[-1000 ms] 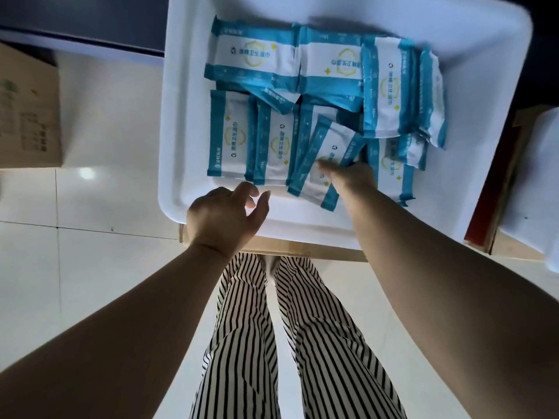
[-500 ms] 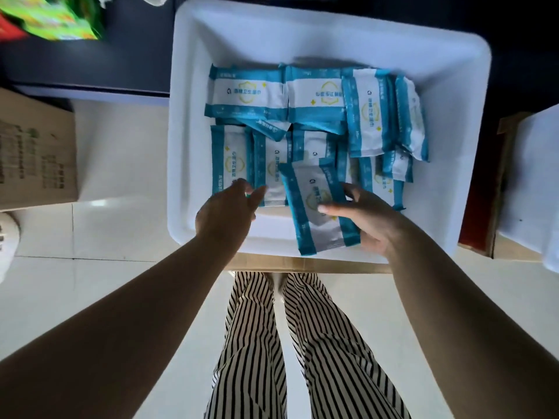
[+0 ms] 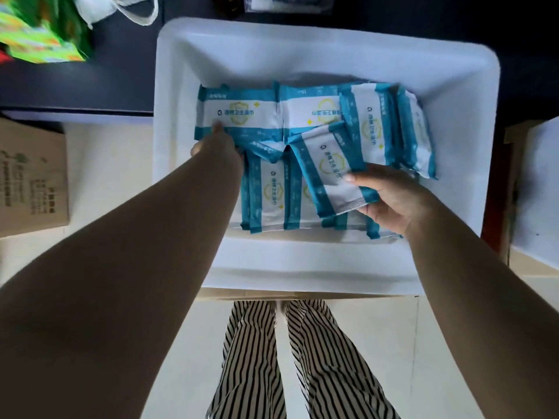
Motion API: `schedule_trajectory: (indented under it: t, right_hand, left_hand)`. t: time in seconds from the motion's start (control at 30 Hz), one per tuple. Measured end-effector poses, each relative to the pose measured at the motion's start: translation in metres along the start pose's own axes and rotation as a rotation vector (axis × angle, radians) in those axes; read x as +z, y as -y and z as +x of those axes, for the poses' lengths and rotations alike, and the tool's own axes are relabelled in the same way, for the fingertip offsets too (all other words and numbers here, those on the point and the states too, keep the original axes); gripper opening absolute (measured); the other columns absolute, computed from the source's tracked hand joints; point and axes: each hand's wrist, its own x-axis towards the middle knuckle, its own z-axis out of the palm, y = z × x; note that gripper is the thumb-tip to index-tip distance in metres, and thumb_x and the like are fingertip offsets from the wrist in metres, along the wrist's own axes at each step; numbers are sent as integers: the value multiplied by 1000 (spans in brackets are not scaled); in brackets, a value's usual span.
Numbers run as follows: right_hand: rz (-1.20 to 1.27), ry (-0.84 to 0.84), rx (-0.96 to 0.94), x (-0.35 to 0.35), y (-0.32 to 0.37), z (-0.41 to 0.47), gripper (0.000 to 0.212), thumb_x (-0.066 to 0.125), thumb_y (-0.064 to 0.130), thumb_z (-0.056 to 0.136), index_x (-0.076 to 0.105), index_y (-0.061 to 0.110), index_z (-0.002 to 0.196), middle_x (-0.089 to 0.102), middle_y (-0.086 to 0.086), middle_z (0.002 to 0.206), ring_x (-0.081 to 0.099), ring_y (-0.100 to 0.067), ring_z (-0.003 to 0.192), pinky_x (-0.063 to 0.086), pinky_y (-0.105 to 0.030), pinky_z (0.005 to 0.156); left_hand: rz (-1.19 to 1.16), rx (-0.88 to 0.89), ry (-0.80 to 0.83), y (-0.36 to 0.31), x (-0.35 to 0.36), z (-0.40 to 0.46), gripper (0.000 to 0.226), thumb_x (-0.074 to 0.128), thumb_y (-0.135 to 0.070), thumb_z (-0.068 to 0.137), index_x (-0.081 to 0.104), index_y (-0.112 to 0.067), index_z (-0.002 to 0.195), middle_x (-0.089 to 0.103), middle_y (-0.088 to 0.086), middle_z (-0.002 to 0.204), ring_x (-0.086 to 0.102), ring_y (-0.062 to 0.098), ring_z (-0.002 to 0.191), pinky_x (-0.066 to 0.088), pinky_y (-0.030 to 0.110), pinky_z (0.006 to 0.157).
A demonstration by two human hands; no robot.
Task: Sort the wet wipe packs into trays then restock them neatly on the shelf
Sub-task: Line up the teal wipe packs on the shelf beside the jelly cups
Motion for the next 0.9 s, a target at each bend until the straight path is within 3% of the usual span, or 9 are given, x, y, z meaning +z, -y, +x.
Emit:
schedule_trajectory:
  t: [0.1, 0.17, 0.23, 0.33, 0.4, 0.5, 0.6, 0.73, 0.9]
  right_hand:
    - [430, -178, -41, 0, -12, -2, 6, 58, 11, 87, 63, 14, 87, 73, 0, 76, 69, -15, 70, 57, -25, 62]
    - [612, -209, -55, 3, -16, -6, 7, 56, 21, 90, 61, 18, 87, 73, 2, 76, 70, -13, 68, 56, -24, 59]
    - [652, -216, -71, 8, -15, -10, 11, 54, 25, 91, 61, 17, 88, 73, 1, 76, 70, -14, 70, 57, -25, 61]
    - [636, -216, -83, 17, 1, -22, 13, 58, 29, 88, 62, 17, 91, 74, 0, 82, 69, -17, 81, 58, -32, 72]
    - [644, -172, -101, 23, 19, -39, 14, 56, 28, 89, 62, 15, 89, 74, -2, 80, 70, -18, 78, 56, -34, 76]
    - [567, -79, -110, 33, 49, -70, 16, 54, 27, 89, 63, 14, 87, 74, -2, 77, 71, -15, 69, 59, -26, 59]
    - [423, 17, -131, 44, 81, -113, 10, 56, 19, 87, 64, 14, 86, 73, -1, 73, 69, -12, 61, 52, -20, 44]
    - [242, 151, -246, 58, 121, -169, 38, 66, 8, 61, 65, 12, 99, 74, -5, 90, 71, -16, 80, 58, -26, 65]
    - [177, 207, -365, 80, 174, -252, 28, 59, 1, 80, 63, 12, 105, 71, -8, 105, 68, -22, 94, 59, -36, 66]
  left_hand:
    - [25, 39, -22, -3, 0, -2, 43, 60, -45, 86, 54, -16, 117, 63, 1, 110, 47, 8, 60, 39, 23, 45]
    - [15, 67, 7, -9, -3, -10, 39, 59, -39, 89, 52, -14, 118, 62, 2, 98, 44, 6, 55, 41, 19, 42]
    - [-45, 77, 71, -14, -12, -22, 36, 59, -30, 90, 51, -10, 118, 58, 3, 83, 50, 7, 57, 51, 18, 51]
    - [-92, 101, 187, -15, -33, -49, 18, 59, -19, 90, 52, -8, 103, 63, 12, 98, 62, 12, 76, 57, 21, 65]
    - [-86, 151, 288, -18, -46, -73, 21, 58, -9, 90, 49, -8, 109, 62, 16, 108, 66, 16, 80, 58, 24, 69]
    - [-34, 227, 470, -31, -66, -118, 30, 54, 0, 89, 49, -7, 118, 65, 14, 108, 69, 21, 86, 57, 31, 78]
    - [-18, 241, 616, -54, -84, -175, 19, 49, 5, 88, 56, -7, 100, 73, 7, 86, 71, 20, 76, 58, 31, 72]
    - [42, 251, 787, -90, -107, -245, 34, 48, 9, 81, 53, -2, 113, 72, 12, 88, 71, 23, 74, 58, 30, 59]
    - [181, 398, 960, -142, -140, -342, 55, 66, 17, 61, 57, -2, 112, 71, 13, 101, 70, 25, 86, 58, 30, 64]
